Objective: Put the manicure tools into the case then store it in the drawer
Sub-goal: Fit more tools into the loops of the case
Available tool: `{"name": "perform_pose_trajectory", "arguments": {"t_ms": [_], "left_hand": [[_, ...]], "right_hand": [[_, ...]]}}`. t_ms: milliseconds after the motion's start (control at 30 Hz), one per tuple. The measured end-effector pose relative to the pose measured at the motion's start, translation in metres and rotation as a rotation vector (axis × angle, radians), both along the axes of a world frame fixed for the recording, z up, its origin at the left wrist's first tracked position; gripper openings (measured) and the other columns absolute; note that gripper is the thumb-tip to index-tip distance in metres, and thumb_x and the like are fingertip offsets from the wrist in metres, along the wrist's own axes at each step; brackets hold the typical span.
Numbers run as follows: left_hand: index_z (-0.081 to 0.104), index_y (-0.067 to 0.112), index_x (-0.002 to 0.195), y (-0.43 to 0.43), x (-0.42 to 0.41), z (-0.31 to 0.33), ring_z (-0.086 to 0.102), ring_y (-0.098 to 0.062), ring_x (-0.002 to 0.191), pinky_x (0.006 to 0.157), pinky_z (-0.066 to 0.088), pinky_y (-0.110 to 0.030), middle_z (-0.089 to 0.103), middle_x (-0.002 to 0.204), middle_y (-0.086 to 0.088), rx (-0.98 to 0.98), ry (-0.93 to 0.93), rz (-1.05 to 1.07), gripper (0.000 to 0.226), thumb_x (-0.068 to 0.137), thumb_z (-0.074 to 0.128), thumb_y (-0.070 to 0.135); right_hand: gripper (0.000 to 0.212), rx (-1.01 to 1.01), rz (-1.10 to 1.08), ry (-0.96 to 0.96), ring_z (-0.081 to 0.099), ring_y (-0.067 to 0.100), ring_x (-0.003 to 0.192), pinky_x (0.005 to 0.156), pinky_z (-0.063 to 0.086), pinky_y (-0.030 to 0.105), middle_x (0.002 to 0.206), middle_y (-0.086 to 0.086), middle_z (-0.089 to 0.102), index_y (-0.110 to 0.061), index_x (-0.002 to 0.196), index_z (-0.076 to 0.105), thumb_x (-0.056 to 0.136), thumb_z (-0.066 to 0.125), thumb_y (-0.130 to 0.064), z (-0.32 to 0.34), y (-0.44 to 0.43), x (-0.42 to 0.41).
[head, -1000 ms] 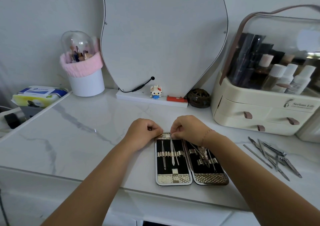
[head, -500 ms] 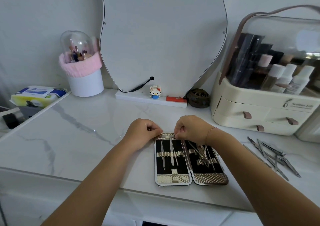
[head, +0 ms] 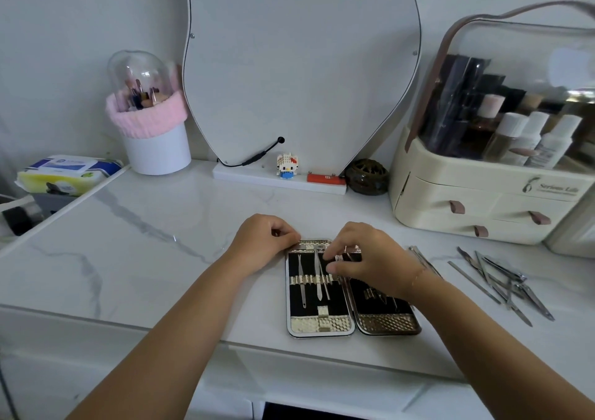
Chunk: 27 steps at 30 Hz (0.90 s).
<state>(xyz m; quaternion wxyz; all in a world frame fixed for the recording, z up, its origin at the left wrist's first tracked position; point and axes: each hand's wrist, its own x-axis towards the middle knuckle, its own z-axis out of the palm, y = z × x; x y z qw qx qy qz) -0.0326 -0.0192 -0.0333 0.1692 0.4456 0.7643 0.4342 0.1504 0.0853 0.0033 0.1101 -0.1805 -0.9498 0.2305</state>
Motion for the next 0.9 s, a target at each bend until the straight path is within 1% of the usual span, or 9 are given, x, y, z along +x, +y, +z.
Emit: {"name": "perform_pose_trajectory", "arguments": {"t_ms": [134,234,401,501,601,701,801,868,901], "left_hand": [[0.070,0.031,0.070,-0.001,0.001,0.002,0.060,-0.002,0.074,0.065,0.041,-0.020,0.069,0.073,0.014,0.003,0.003,-0.006,0.011,0.080,0.072,0.026],[0.069,0.032,0.068,-0.002,0.002,0.002,0.059,0.000,0.072,0.064,0.040,-0.019,0.068,0.071,0.015,0.005,0.007,-0.001,0.014,0.080,0.072,0.025],[0.071,0.029,0.071,-0.001,0.001,0.000,0.060,-0.003,0.073,0.065,0.042,-0.020,0.069,0.073,0.013,0.007,0.022,-0.005,0.010,0.081,0.072,0.025],[0.069,0.032,0.068,-0.001,0.001,0.000,0.060,-0.004,0.072,0.065,0.042,-0.021,0.069,0.072,0.013,0.010,0.022,-0.003,0.014,0.080,0.072,0.025],[0.068,0.034,0.067,-0.001,0.002,0.001,0.061,-0.004,0.073,0.066,0.043,-0.021,0.069,0.072,0.014,0.007,0.034,-0.004,0.017,0.081,0.071,0.025],[0.068,0.036,0.067,0.000,0.001,0.000,0.062,-0.008,0.077,0.073,0.047,-0.028,0.069,0.074,0.013,0.000,0.062,-0.010,0.016,0.081,0.071,0.029],[0.070,0.034,0.080,0.000,0.003,0.001,0.060,-0.010,0.081,0.081,0.049,-0.036,0.066,0.082,0.011,0.008,0.066,-0.041,0.006,0.076,0.073,0.038],[0.066,0.034,0.101,-0.003,0.007,0.001,0.052,-0.008,0.094,0.090,0.044,-0.034,0.060,0.096,0.013,-0.042,0.119,-0.072,0.034,0.073,0.072,0.051],[0.060,0.034,0.113,-0.005,0.011,0.003,0.047,-0.007,0.104,0.096,0.037,-0.032,0.056,0.105,0.014,-0.082,0.153,-0.091,0.048,0.072,0.070,0.056]], "right_hand": [[0.009,-0.041,-0.040,0.003,0.051,0.012,0.095,0.091,0.044,0.038,0.096,-0.007,0.056,-0.042,0.079,0.066,0.073,0.073,-0.040,-0.008,-0.003,-0.007],[0.015,-0.059,-0.025,0.014,0.051,0.012,0.094,0.090,0.045,0.039,0.095,-0.007,0.054,-0.048,0.073,0.062,0.074,0.072,-0.036,-0.007,-0.002,-0.008],[0.011,-0.021,0.003,0.004,0.048,0.009,0.096,0.095,0.040,0.038,0.092,-0.013,0.047,-0.040,0.090,0.070,0.080,0.067,-0.034,-0.010,0.003,-0.004],[0.014,0.033,0.006,0.001,0.046,0.007,0.095,0.095,0.037,0.037,0.093,-0.013,0.046,-0.040,0.095,0.069,0.084,0.063,-0.036,-0.015,0.005,-0.002],[0.022,0.034,-0.022,0.007,0.045,0.009,0.098,0.096,0.036,0.037,0.096,-0.011,0.046,-0.040,0.107,0.066,0.088,0.058,-0.035,-0.018,0.006,-0.003],[0.025,0.042,-0.043,-0.004,0.045,0.010,0.100,0.098,0.033,0.037,0.097,-0.009,0.046,-0.039,0.113,0.064,0.091,0.052,-0.034,-0.018,0.006,-0.008],[0.024,0.031,-0.053,-0.013,0.046,0.011,0.097,0.097,0.035,0.039,0.096,-0.006,0.049,-0.040,0.111,0.064,0.093,0.050,-0.033,-0.017,0.008,-0.012],[0.024,0.017,-0.061,-0.017,0.046,0.010,0.094,0.097,0.036,0.040,0.097,-0.004,0.050,-0.040,0.110,0.064,0.093,0.049,-0.032,-0.017,0.010,-0.013],[0.024,0.016,-0.062,-0.018,0.046,0.010,0.093,0.097,0.035,0.040,0.097,-0.004,0.050,-0.040,0.110,0.064,0.094,0.048,-0.032,-0.017,0.011,-0.014]]}}
